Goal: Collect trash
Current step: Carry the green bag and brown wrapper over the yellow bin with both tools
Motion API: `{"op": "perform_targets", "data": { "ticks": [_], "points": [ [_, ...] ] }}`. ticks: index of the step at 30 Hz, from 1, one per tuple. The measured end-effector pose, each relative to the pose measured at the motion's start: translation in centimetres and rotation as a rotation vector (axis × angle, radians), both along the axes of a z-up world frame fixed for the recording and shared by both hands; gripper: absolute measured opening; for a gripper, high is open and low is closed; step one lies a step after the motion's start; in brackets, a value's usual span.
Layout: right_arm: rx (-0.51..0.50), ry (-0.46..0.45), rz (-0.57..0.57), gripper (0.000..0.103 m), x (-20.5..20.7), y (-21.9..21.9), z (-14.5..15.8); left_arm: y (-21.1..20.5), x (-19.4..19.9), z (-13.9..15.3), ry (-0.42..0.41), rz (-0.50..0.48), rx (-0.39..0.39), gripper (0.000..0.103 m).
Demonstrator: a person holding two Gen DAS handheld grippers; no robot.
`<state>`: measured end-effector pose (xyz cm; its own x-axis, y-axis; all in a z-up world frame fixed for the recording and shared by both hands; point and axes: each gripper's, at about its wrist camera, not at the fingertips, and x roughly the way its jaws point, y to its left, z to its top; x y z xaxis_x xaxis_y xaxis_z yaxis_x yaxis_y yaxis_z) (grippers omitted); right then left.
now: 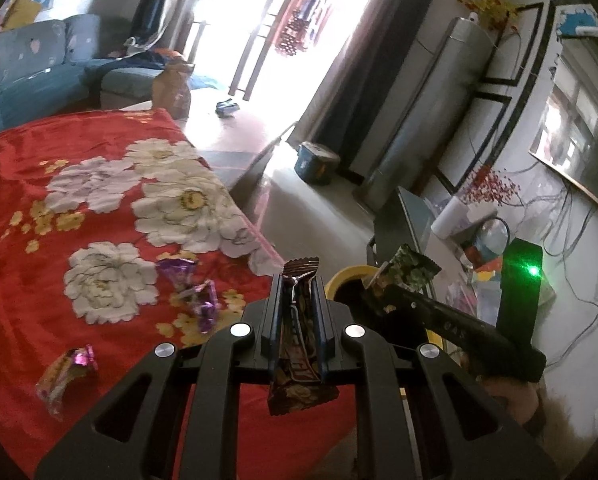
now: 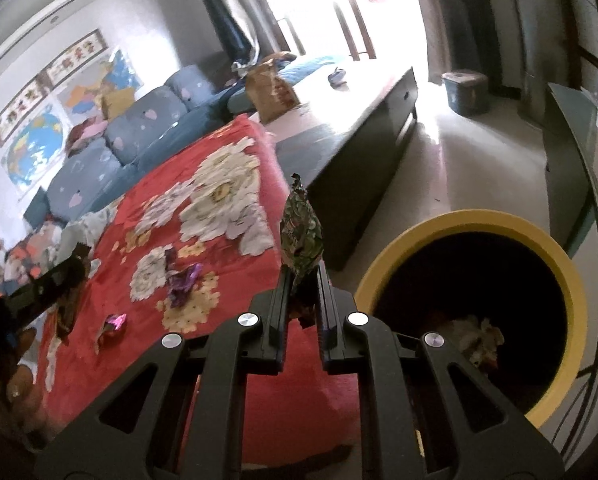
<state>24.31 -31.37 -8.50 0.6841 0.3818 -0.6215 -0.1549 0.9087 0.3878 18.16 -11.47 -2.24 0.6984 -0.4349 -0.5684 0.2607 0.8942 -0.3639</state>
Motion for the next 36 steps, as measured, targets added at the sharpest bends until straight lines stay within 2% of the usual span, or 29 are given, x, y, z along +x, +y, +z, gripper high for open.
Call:
{"op": "perform_targets", "data": {
  "ticks": [21,36],
  "points": [
    [0.026,0.031,-0.190,0.008,-0.2,-7.2,-2.0,-7.8,0.3,-0.4,-0.021,-0.162,0.042,0.014],
    [0.032,0.092,-0.260,0.008,-0.3,-10.9,-4.4,-13.1,1.5,-3.0,0.023,-0.255,0.084,0.014]
  ]
}}
